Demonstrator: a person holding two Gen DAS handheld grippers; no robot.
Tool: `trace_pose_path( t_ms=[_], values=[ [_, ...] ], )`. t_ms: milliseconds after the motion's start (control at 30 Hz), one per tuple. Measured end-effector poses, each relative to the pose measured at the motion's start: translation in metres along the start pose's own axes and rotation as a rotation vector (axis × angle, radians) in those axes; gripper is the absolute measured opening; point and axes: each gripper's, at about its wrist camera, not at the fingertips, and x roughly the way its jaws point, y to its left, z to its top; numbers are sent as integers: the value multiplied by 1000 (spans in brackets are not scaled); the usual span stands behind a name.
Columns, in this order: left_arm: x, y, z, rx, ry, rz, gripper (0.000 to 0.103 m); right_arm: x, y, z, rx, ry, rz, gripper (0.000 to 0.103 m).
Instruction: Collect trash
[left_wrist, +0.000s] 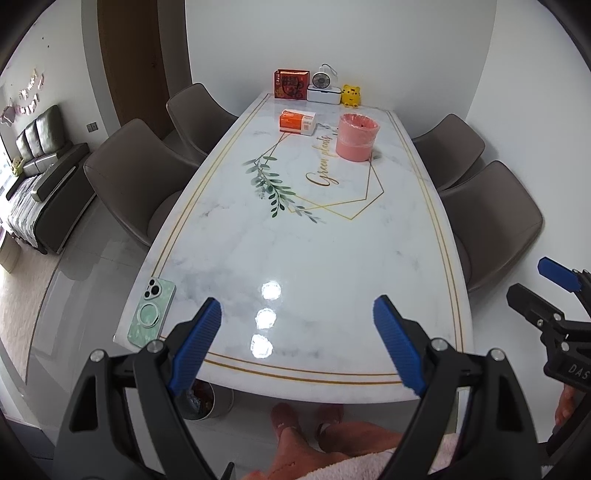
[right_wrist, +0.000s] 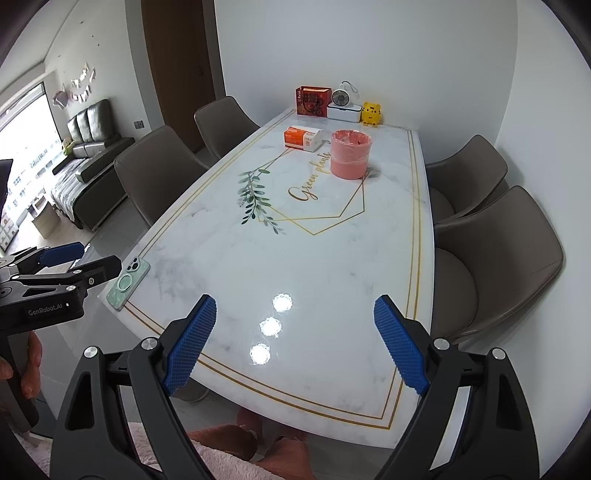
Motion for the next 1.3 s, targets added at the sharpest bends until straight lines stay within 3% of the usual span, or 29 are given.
trace_pose_path(
  t_ms=[1300],
  values=[
    [-3, 13, 2, 13, -14, -27, 84, -4, 4, 3, -3, -9, -18, 84]
  ],
)
